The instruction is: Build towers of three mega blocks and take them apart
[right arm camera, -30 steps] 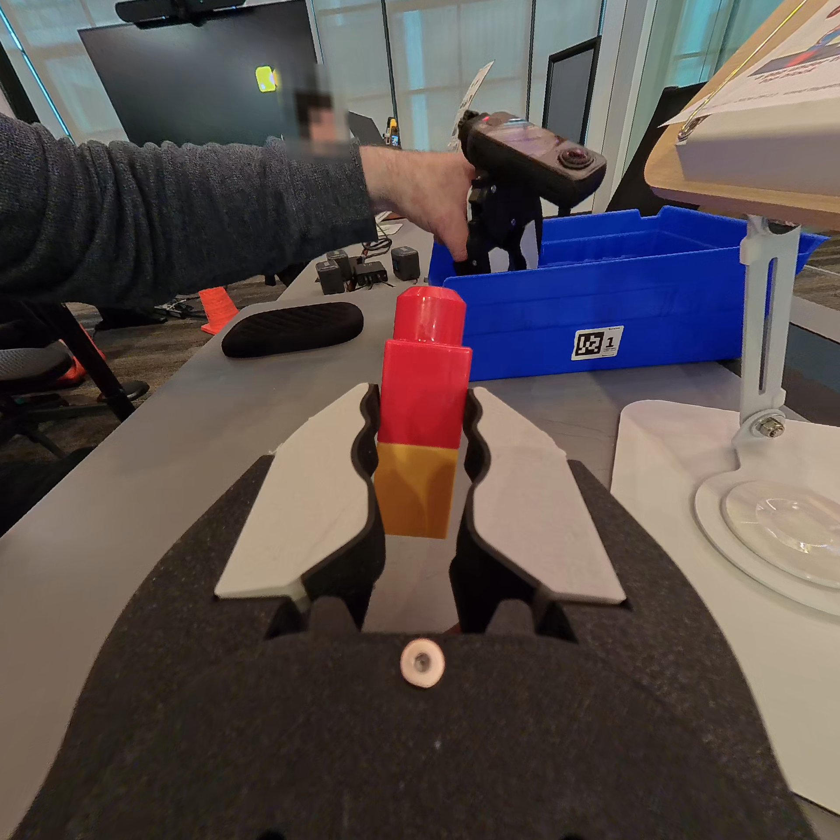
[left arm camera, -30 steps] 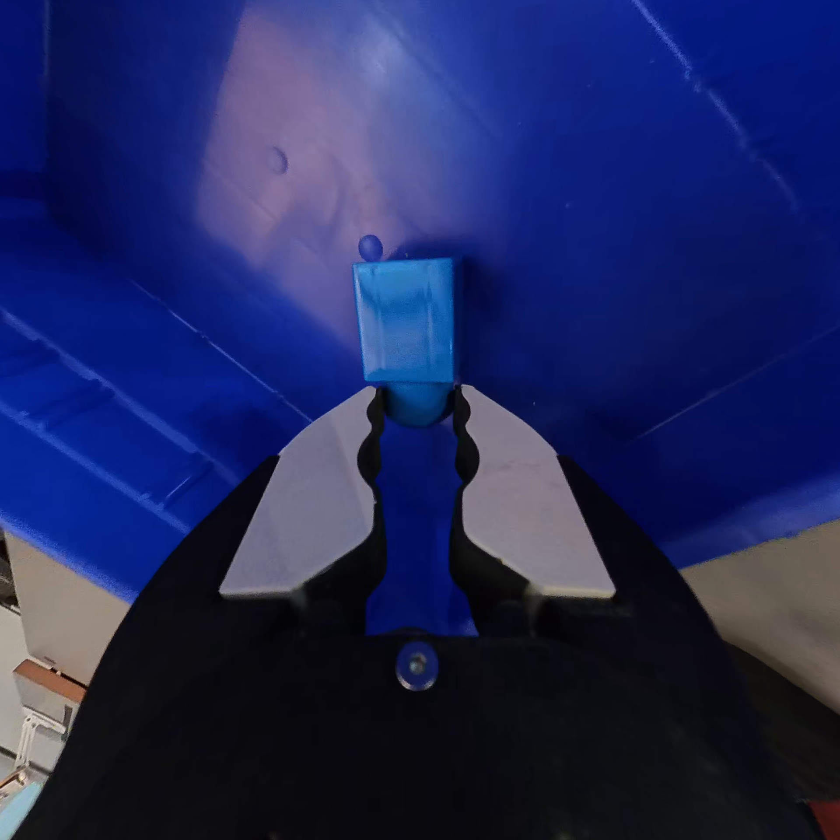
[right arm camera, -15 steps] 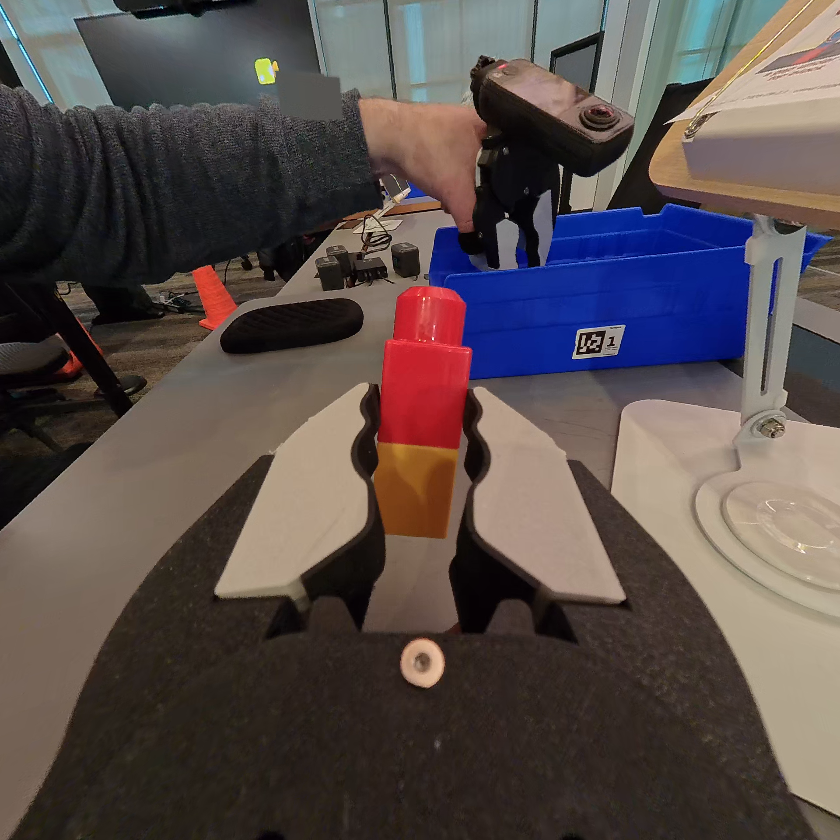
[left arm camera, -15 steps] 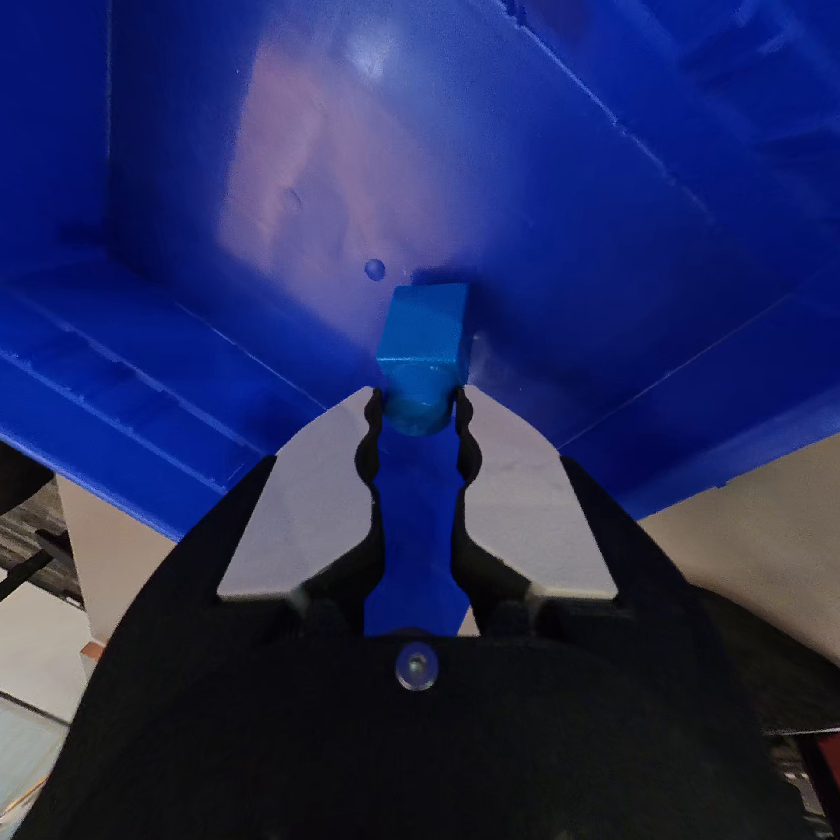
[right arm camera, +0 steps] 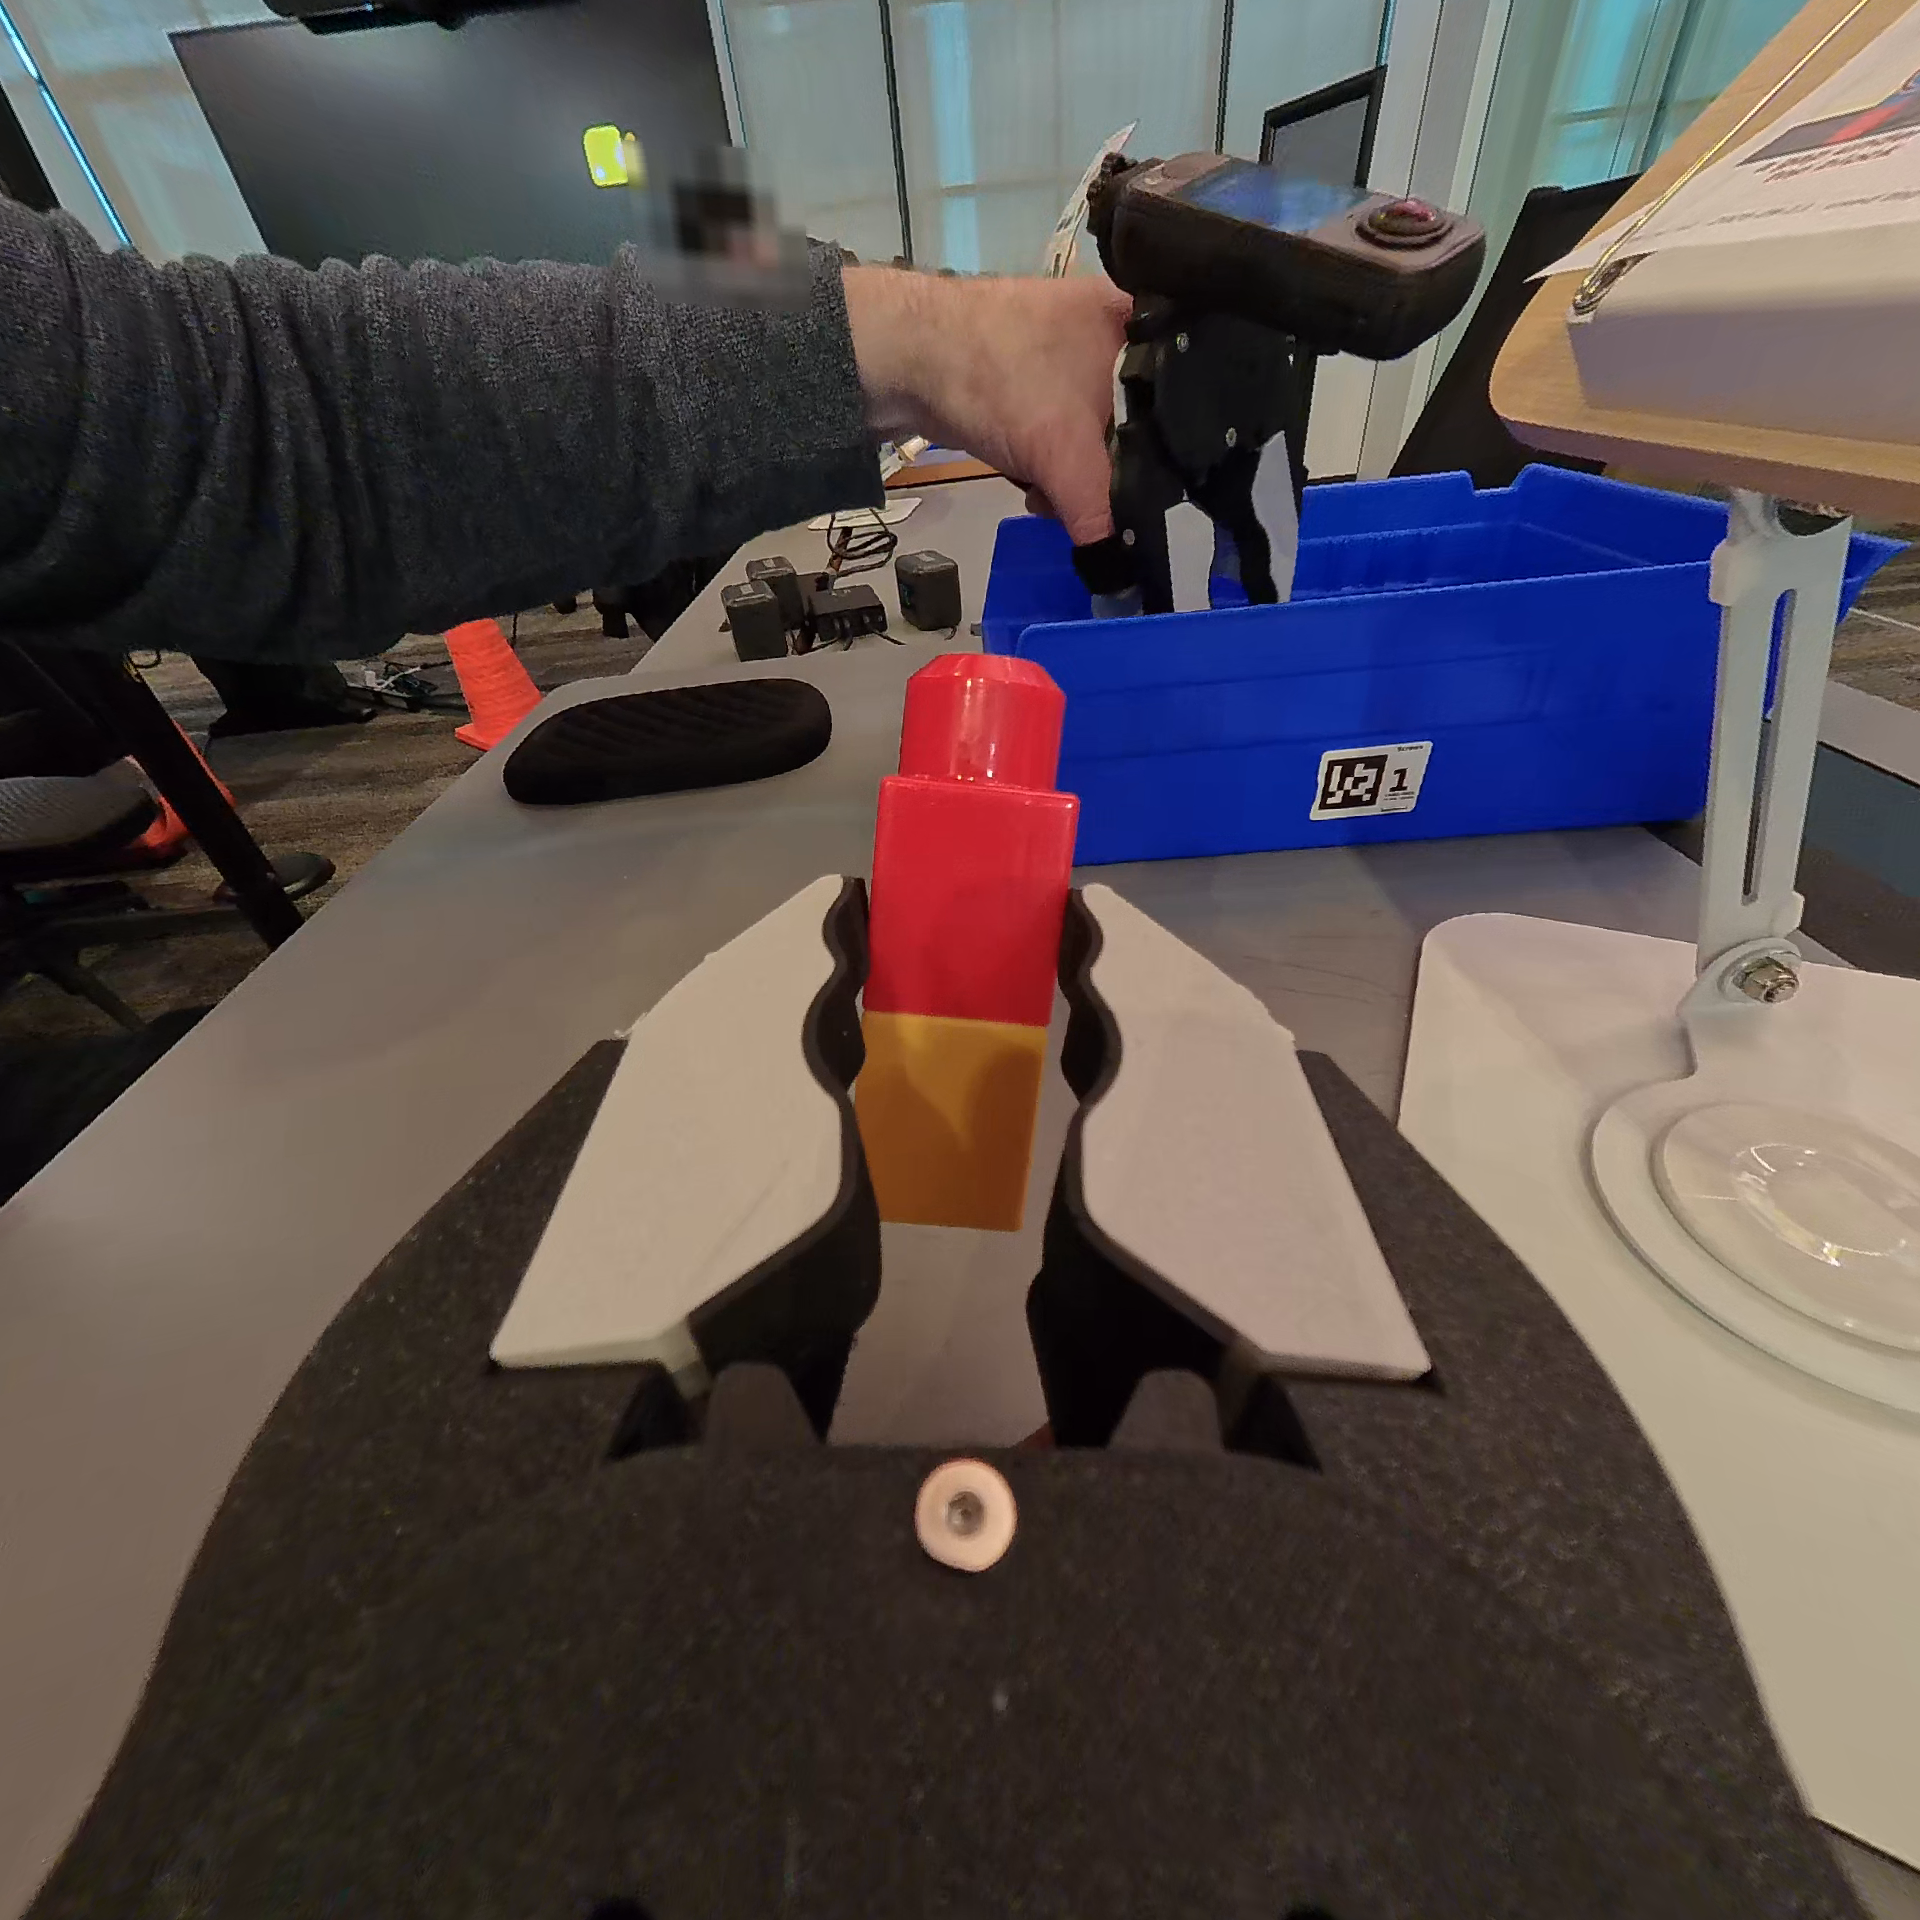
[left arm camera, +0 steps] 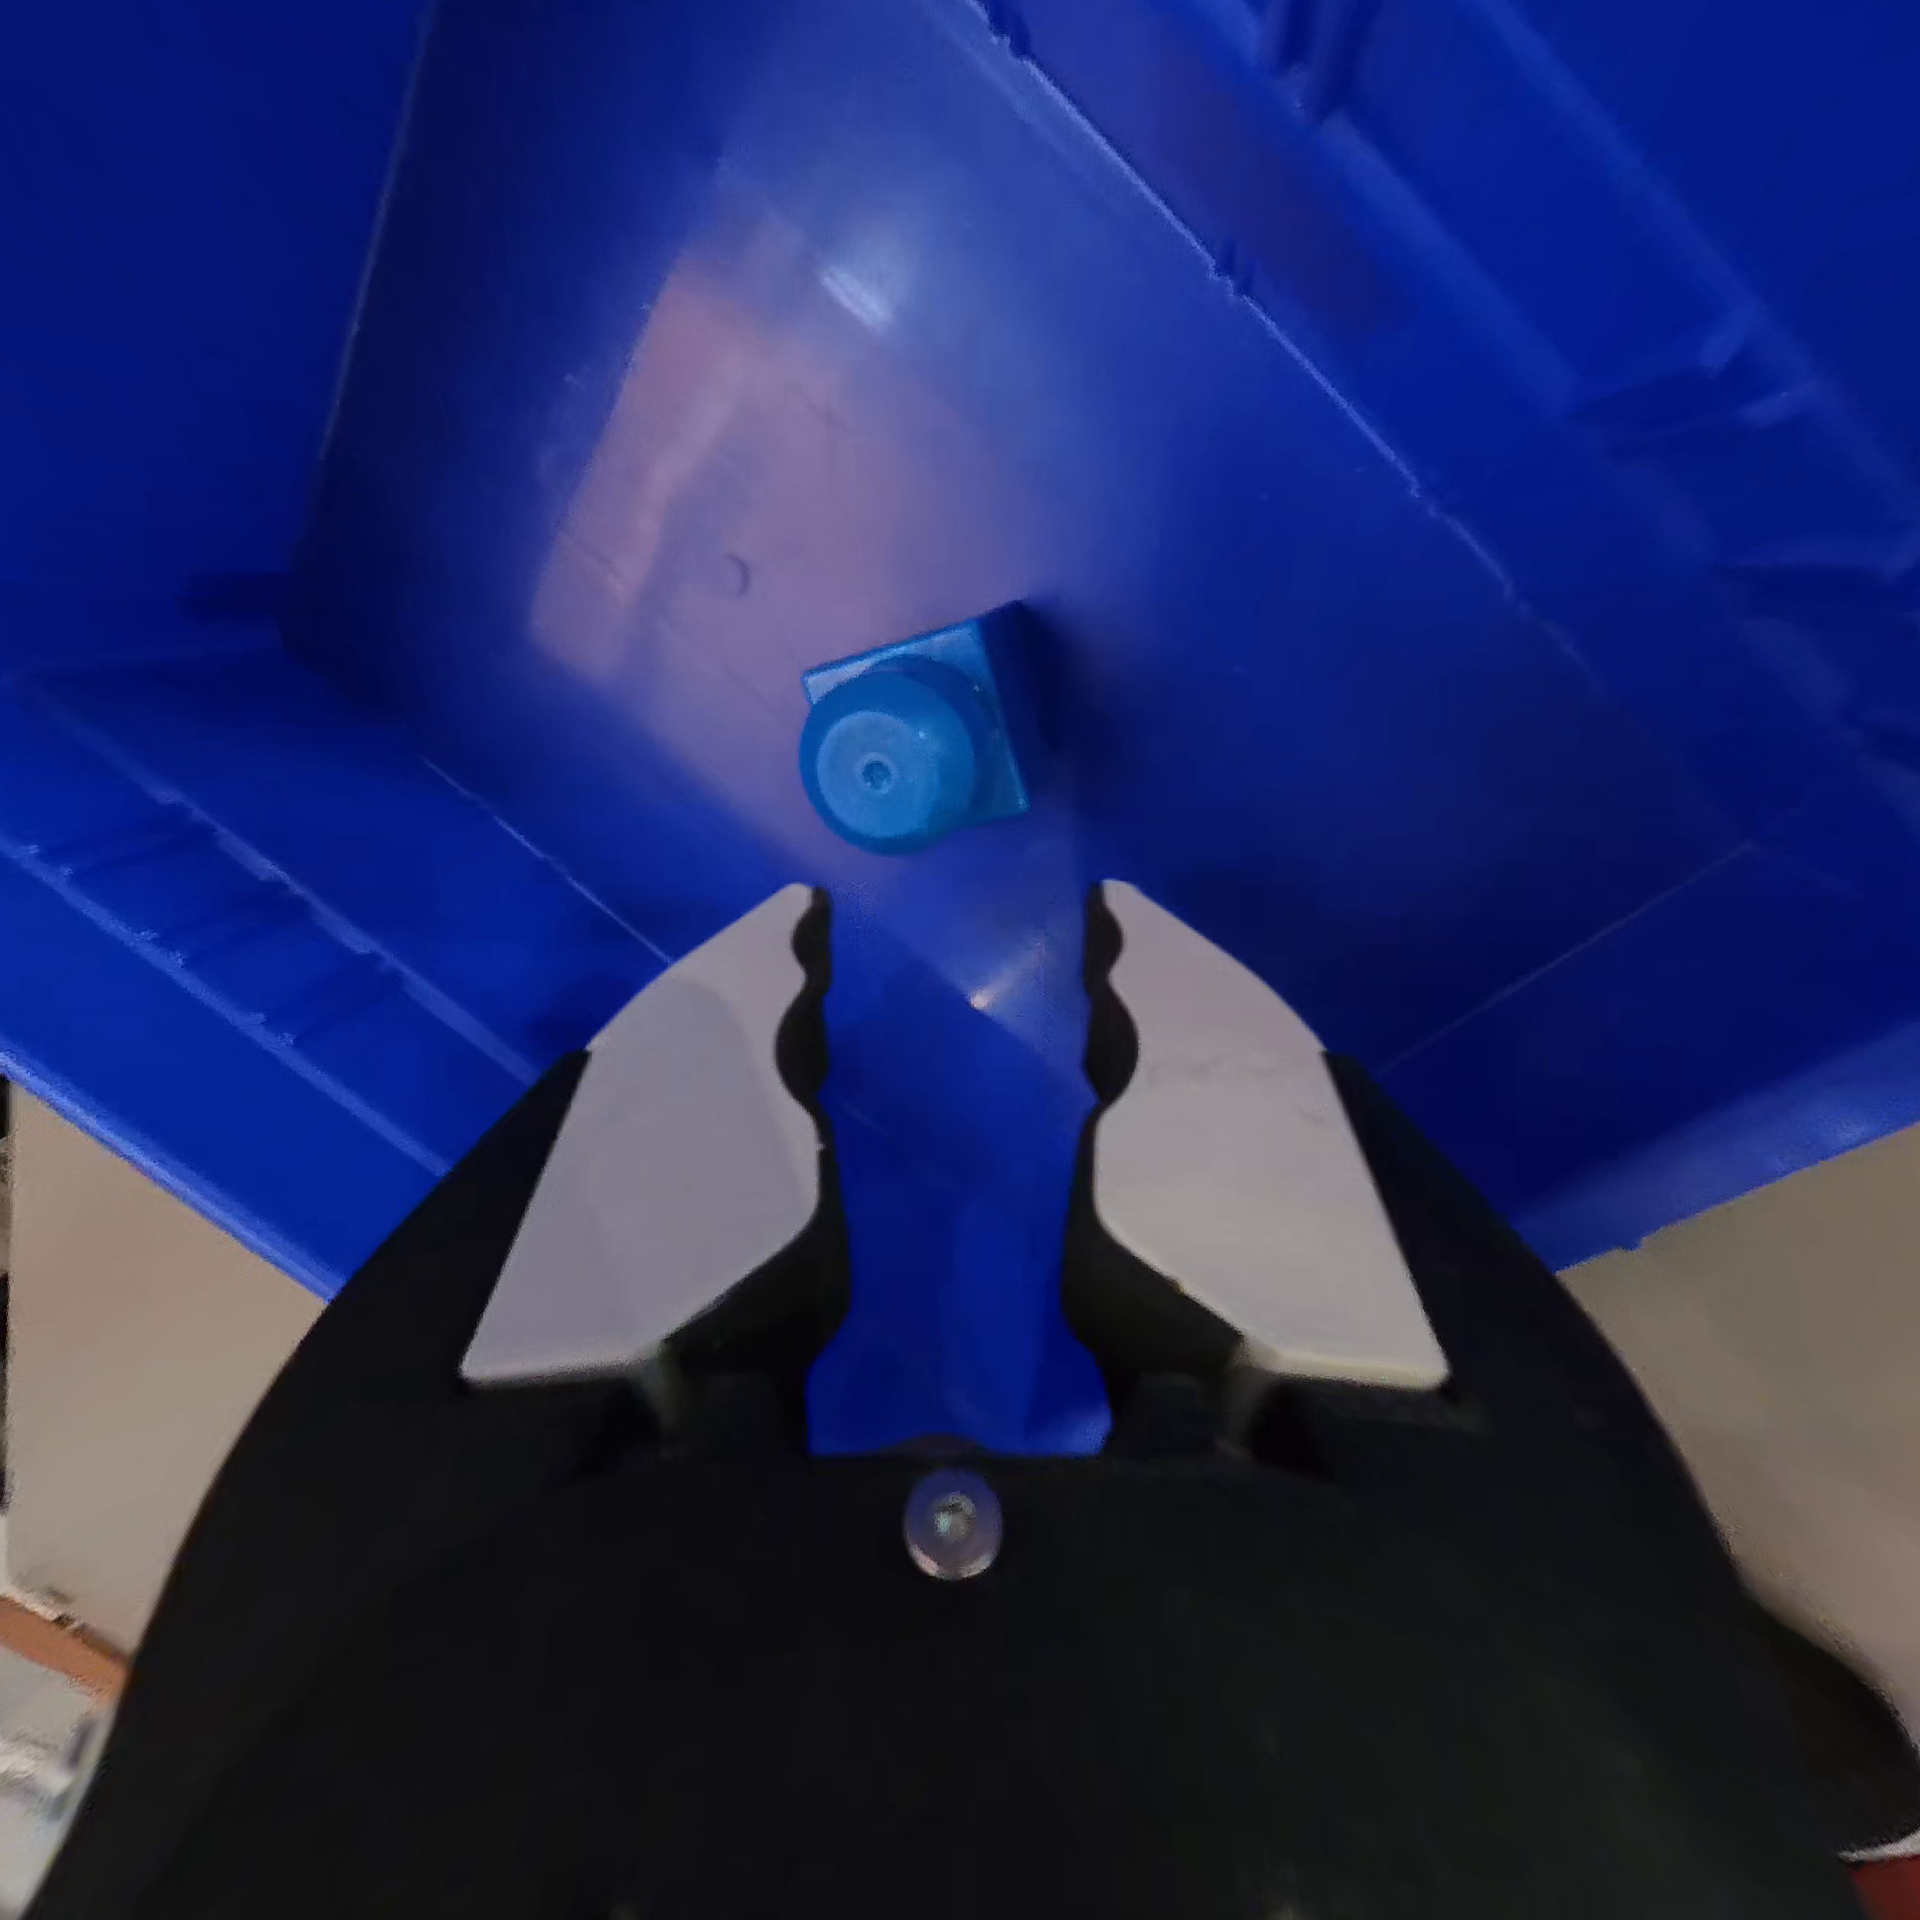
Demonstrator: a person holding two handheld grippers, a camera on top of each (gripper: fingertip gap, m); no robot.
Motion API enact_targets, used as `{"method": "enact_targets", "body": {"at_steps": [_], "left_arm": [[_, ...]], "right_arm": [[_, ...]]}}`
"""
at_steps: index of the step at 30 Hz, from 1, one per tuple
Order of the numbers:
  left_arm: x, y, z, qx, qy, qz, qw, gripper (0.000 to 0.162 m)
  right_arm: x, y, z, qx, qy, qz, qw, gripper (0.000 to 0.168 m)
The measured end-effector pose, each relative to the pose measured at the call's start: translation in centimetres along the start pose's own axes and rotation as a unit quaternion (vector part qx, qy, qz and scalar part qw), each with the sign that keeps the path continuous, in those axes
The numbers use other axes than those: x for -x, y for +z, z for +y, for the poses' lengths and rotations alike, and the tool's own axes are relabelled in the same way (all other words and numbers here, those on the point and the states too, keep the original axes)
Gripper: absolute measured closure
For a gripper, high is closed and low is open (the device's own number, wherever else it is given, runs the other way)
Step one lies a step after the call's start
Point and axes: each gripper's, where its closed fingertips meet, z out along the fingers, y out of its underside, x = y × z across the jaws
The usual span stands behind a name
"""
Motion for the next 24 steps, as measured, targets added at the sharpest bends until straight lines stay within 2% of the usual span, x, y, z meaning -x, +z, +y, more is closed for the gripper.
{"method": "enact_targets", "body": {"at_steps": [1,3,5,9,12,15,19,22,24], "left_arm": [[0.0,0.1,-0.4,-0.013,-0.012,0.003,1.0,0.104],[0.0,0.4,-1.3,-0.033,-0.037,0.01,0.999,0.097],[0.0,0.7,-2.3,-0.059,-0.062,0.019,0.996,0.098],[-0.1,1.8,-2.7,-0.059,-0.082,0.036,0.994,0.126],[0.0,1.0,-3.2,-0.084,-0.099,0.047,0.99,0.127],[-0.1,-2.3,-3.6,-0.137,-0.11,0.061,0.983,0.127],[-2.1,-9.8,-4.2,-0.228,-0.079,0.07,0.968,0.128],[-5.7,-15.0,-5.1,-0.277,-0.03,0.085,0.957,0.128],[-8.9,-17.3,-6.3,-0.298,0.013,0.098,0.949,0.128]], "right_arm": [[0.0,0.0,0.0,0.0,0.0,0.0,1.0,0.133],[0.0,0.0,0.0,0.001,0.0,0.0,1.0,0.133],[0.0,0.0,0.0,0.0,0.0,0.0,1.0,0.133],[0.0,0.0,0.0,0.0,0.0,0.001,1.0,0.133],[0.0,0.0,0.0,-0.001,0.001,0.001,1.0,0.133],[0.0,0.0,0.0,-0.001,0.001,-0.001,1.0,0.133],[0.1,0.1,0.1,0.002,0.0,-0.002,1.0,0.133],[0.2,0.1,0.2,0.005,-0.005,-0.004,1.0,0.133],[0.3,0.2,0.2,0.009,-0.009,-0.006,1.0,0.133]]}}
